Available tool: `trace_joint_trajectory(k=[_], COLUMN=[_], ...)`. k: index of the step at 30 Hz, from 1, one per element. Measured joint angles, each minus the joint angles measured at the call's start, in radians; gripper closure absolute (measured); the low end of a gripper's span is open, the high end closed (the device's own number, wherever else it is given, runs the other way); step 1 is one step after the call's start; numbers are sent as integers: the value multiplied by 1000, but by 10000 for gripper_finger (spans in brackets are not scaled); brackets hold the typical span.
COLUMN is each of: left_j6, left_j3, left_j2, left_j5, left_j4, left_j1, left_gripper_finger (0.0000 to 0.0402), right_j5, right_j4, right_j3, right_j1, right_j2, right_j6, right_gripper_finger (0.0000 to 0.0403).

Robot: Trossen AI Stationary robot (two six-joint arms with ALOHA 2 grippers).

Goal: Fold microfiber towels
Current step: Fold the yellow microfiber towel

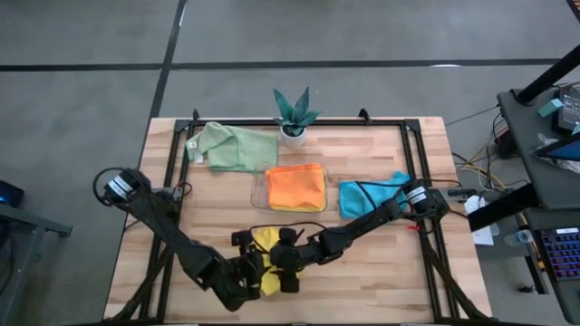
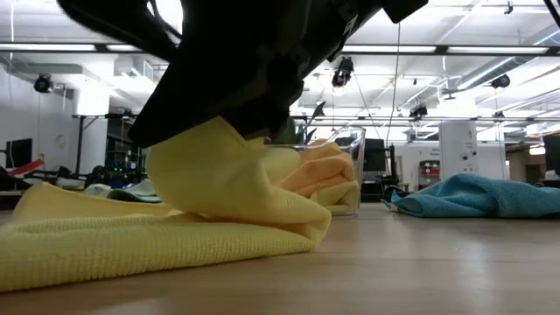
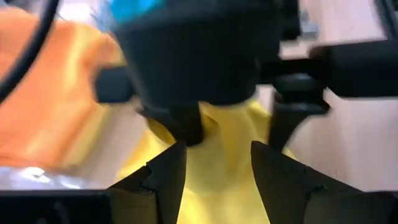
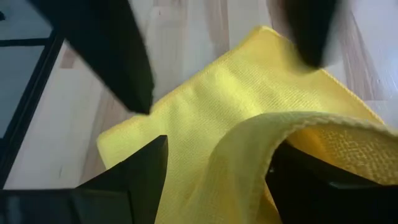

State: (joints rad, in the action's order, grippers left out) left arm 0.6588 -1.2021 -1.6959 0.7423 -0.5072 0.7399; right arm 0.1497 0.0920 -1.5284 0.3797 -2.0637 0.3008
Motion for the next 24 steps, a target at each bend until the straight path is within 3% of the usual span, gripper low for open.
trace_joint_trajectory(k=[4,16,24], left_j6=[-34,-11,63], left_j3=[23,101,131], left_j2=[11,-6,-7], left_j5=[72,48,-114], left_j4=[6,81,83], left_j1=[-21,-61,-63], left_gripper_finger=[242,316,352], right_j5=[0,0,0], right_j4=[-1,-1,-1], right_j3=[0,1,1], right_j1=[-1,0,0], right_j2=[0,0,1], right_j6=[1,11,13], right_gripper_finger=[165,165,165])
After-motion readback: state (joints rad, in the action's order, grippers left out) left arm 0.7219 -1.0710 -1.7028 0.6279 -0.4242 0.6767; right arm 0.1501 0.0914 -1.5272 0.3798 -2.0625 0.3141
